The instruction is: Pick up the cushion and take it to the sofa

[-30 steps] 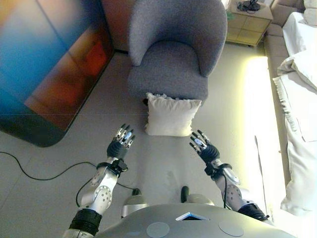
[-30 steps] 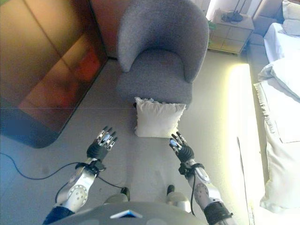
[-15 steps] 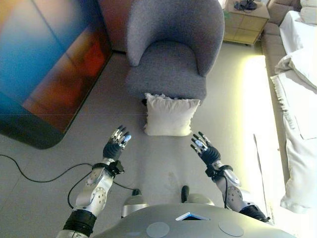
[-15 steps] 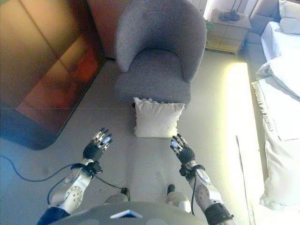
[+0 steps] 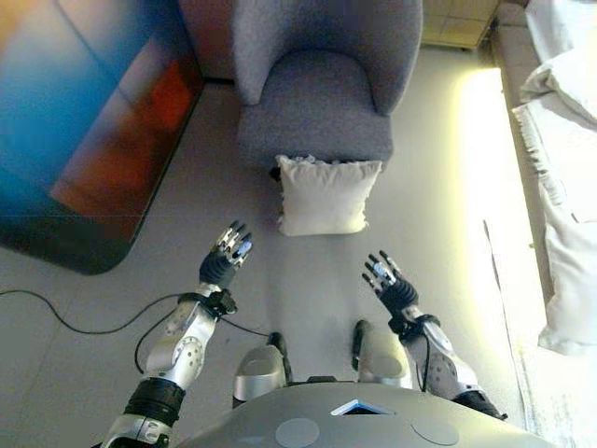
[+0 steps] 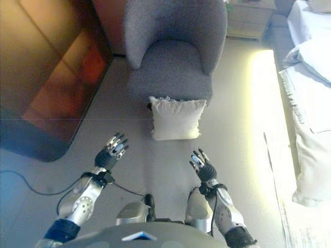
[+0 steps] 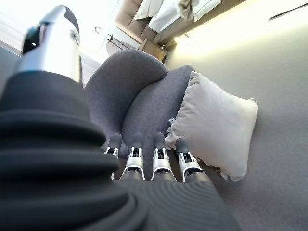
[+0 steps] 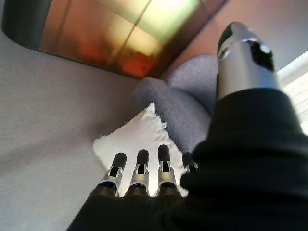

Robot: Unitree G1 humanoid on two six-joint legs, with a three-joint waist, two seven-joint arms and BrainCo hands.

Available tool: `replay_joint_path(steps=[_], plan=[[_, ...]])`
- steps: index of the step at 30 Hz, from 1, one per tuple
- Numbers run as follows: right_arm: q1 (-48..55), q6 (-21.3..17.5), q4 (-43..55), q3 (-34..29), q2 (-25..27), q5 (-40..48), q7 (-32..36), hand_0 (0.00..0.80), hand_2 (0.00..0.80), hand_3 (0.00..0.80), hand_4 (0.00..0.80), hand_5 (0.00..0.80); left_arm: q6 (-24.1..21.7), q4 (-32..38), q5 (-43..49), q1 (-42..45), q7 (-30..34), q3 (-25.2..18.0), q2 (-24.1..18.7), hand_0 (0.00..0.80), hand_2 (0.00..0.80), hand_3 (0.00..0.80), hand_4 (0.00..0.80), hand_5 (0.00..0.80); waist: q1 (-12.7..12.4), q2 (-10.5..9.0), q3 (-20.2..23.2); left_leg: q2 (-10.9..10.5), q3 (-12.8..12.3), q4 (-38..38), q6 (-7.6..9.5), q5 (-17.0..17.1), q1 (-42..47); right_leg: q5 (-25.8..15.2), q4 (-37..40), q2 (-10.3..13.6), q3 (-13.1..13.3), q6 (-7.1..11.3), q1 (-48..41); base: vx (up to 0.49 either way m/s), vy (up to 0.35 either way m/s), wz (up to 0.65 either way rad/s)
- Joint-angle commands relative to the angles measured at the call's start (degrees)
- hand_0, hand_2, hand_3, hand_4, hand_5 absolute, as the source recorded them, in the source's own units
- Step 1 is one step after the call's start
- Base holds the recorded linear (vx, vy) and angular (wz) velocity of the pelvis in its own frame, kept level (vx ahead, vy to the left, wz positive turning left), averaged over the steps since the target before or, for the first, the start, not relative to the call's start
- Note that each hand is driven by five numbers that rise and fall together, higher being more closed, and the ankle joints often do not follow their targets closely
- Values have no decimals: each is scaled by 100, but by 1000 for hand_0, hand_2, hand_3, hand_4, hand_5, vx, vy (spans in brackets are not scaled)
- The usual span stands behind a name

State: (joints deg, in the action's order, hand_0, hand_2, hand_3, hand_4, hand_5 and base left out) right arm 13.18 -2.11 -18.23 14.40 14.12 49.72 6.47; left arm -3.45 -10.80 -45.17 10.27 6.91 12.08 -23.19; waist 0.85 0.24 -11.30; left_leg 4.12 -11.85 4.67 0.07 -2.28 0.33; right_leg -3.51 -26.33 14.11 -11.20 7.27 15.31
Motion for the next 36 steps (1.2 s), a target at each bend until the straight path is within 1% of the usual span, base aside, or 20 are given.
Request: replay_joint_path(steps=[1,3,5,9,12,14,15,16,18,20,22,23,24,25,27,29,30,33,34,36], plan=[[-142,-279,370,-8,-5,293,198,0,0,0,0,0,-205,426,-277,44,39,-100,-47,0,0,0,0,0,383,-235,69,-592,215,331,45,-801,204,-1101,2178,367,446,352,-18,296,-177,-13],[-183,-245,323,-60,28,375,218,0,0,0,0,0,-212,413,-238,83,104,-71,-46,0,0,0,0,0,425,-250,69,-570,251,365,-4,-883,282,-1340,2985,442,423,474,-38,346,-155,6],[-149,-201,303,-104,26,419,254,0,0,0,0,0,-159,455,-208,189,165,-74,-75,0,0,0,0,0,423,-268,70,-538,268,470,0,-978,355,-1413,3133,479,429,512,83,380,-155,22],[-45,-167,293,-98,-62,355,234,0,0,0,0,0,-77,509,-94,409,258,-63,-46,0,0,0,0,0,448,-390,64,-481,414,819,40,-1375,573,-1545,2895,543,402,470,55,415,-177,31],[16,-65,211,-107,-33,251,248,0,0,0,0,0,-136,426,-123,507,215,-83,1,0,0,0,0,0,510,-379,185,-337,420,921,42,-1445,665,-1223,2607,438,519,441,-60,419,-184,41],[46,35,315,-39,57,202,221,0,0,0,0,0,-86,481,-316,553,129,-149,1,0,0,0,0,0,601,-349,287,-50,350,995,-108,-1243,840,-1199,2337,254,725,401,-49,452,-236,-8],[88,93,399,7,113,106,165,0,0,0,0,0,-92,463,-366,605,71,-182,10,0,0,0,0,0,647,-316,348,123,324,964,-171,-1052,982,-1100,2109,106,839,351,-18,451,-250,-10],[118,158,495,31,201,25,156,0,0,0,0,0,-84,431,-415,639,47,-236,31,0,0,0,0,0,693,-255,420,321,331,917,-286,-692,1106,-918,1946,-98,916,289,-11,415,-245,5],[107,297,668,68,390,79,225,0,0,0,0,0,-56,516,-497,675,8,-289,66,0,0,0,0,0,715,-203,532,602,399,1159,-458,-42,1052,-580,1861,-452,977,121,-107,378,-268,7],[33,351,603,54,472,38,333,0,0,0,0,0,-134,559,-554,650,-53,-283,128,0,0,0,0,0,699,-224,619,709,463,1678,-523,323,913,-422,1916,-665,961,-92,-274,342,-275,-10],[-69,310,469,53,551,-49,362,0,0,0,0,0,-170,571,-647,572,-151,-237,233,0,0,0,0,0,653,-262,659,717,455,2518,-582,695,564,-251,1974,-832,894,-367,-521,274,-236,-21],[-86,298,455,52,558,-54,349,0,0,0,0,0,-174,573,-660,556,-178,-220,248,0,0,0,0,0,650,-263,662,735,450,2651,-591,723,483,-221,1971,-855,868,-407,-551,235,-237,-21],[-135,184,391,28,545,-31,315,0,0,0,0,0,-144,563,-640,504,-193,-150,298,0,0,0,0,0,575,-354,616,835,351,3049,-531,765,-15,-94,1967,-879,801,-542,-760,205,-200,-18],[-142,91,390,14,543,40,303,0,0,0,0,0,-97,579,-599,490,-186,-125,318,0,0,0,0,0,518,-356,546,890,346,3067,-466,649,-270,7,1947,-935,754,-572,-902,229,-197,-6],[-101,7,436,-5,508,126,317,0,0,0,0,0,-54,602,-544,482,-170,-117,308,0,0,0,0,0,453,-383,496,825,270,2582,-414,654,-364,153,1953,-955,693,-549,-1064,177,-60,14],[16,16,528,-62,471,150,278,0,0,0,0,0,-27,617,-534,480,-116,-145,298,0,0,0,0,0,389,-305,433,788,149,1707,-444,859,-454,369,1936,-1055,627,-516,-1236,174,27,23],[65,27,554,-77,458,152,280,0,0,0,0,0,-23,625,-538,472,-102,-152,305,0,0,0,0,0,353,-260,416,743,164,1349,-478,965,-531,439,1944,-1097,611,-500,-1311,191,59,29],[153,59,570,-46,443,93,336,0,0,0,0,0,-51,701,-515,479,-141,-139,347,0,0,0,0,0,114,-113,340,569,442,200,-651,1426,-928,643,2055,-1258,638,-462,-1671,239,51,27],[150,58,559,-5,452,58,369,0,0,0,0,0,-81,725,-505,501,-165,-116,371,0,0,0,0,0,-6,-74,319,575,579,-226,-708,1585,-1089,707,2098,-1284,652,-451,-1812,283,29,12],[156,28,515,47,448,-21,433,0,0,0,0,0,-114,746,-428,608,-133,-98,414,0,0,0,0,0,-198,-70,278,583,786,-762,-750,1685,-1302,842,2149,-1255,732,-439,-2077,310,25,-9]])
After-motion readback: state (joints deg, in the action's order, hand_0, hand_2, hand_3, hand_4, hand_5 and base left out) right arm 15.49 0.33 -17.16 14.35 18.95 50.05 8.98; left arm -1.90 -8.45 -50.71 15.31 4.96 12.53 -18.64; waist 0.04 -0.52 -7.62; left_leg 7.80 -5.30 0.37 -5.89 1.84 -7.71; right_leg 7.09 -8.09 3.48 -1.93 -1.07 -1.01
